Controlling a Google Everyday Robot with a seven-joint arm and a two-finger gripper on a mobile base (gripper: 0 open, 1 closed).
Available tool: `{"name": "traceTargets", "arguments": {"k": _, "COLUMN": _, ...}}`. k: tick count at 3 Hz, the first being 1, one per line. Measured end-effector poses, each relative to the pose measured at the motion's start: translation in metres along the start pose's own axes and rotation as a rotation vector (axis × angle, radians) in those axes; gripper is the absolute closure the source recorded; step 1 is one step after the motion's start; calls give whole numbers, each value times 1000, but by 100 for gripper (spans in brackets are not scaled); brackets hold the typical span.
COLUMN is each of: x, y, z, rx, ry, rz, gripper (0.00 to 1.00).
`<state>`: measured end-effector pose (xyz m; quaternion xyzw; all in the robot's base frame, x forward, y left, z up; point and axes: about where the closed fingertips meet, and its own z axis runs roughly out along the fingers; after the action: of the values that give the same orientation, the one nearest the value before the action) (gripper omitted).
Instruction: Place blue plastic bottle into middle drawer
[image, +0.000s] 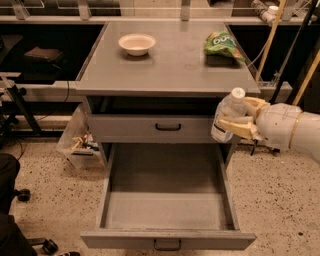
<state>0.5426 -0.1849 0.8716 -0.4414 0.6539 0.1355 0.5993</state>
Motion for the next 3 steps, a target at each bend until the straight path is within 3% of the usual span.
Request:
{"name": "traceTargets", "arguments": {"k": 1, "x": -3, "y": -1, "z": 2, "rx": 9, "ry": -2, "rz": -43, "gripper": 100}}
{"name": "traceTargets", "arguments": {"k": 2, "x": 26, "y": 9, "z": 24, "rx": -54, "ry": 8, "rz": 20, "gripper": 100}}
{"name": "traceTargets", "arguments": {"k": 3, "x": 85, "y": 30, "z": 68, "rx": -131, "ry": 14, "rz": 114, "gripper": 100}}
